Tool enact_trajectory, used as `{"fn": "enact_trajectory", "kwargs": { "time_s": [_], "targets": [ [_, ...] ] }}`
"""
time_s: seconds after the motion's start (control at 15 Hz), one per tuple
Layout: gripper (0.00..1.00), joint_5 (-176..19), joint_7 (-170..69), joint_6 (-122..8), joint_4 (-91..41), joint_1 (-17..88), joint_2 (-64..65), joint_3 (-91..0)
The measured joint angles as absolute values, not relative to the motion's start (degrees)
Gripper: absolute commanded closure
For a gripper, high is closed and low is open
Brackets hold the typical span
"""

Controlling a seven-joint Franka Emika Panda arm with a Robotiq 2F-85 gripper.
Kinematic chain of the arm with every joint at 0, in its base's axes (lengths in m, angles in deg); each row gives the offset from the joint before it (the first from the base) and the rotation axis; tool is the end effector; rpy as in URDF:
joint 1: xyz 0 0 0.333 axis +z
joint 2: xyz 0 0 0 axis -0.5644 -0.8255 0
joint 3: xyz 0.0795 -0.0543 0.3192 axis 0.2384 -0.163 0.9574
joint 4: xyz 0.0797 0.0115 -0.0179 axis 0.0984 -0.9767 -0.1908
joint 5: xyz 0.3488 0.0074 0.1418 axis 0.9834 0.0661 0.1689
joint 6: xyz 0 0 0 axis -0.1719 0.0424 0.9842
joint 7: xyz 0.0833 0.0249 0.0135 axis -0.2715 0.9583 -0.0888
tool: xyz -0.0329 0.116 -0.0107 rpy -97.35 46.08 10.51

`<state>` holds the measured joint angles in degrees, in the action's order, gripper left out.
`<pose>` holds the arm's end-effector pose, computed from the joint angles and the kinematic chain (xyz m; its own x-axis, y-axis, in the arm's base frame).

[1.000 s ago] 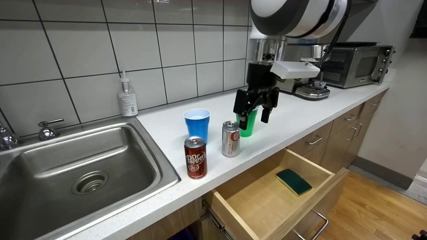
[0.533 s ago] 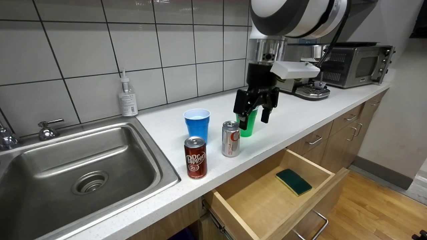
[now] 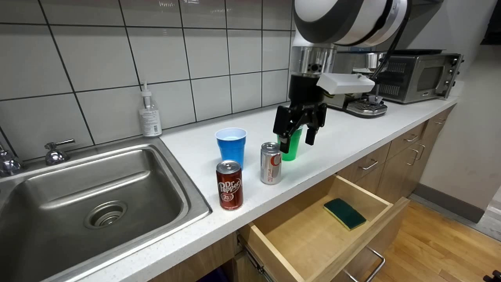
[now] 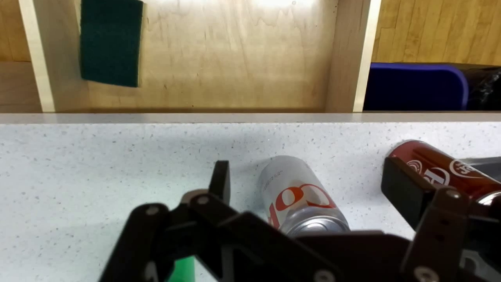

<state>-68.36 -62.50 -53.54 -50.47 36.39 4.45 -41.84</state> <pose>0.5753 0.0199 0.3476 0.9973 0.0701 0.0216 0.0718 -0.9929 -0.0945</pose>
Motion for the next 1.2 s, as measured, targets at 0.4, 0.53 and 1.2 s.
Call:
{"fn": "enact_trajectory", "kwargs": {
  "time_s": [0.4, 0.53, 1.2],
  "targets": [
    [0.00, -68.36, -62.26, -57.16, -50.41, 36.56, 3.64, -40.93],
    [0.00, -68.39, -61.73, -58.21, -50.16, 36.73, 2.82, -40.54],
    [0.00, -73.57, -53.81, -63.01, -49.08, 37.73, 0.00, -40.51]
  ]
}}
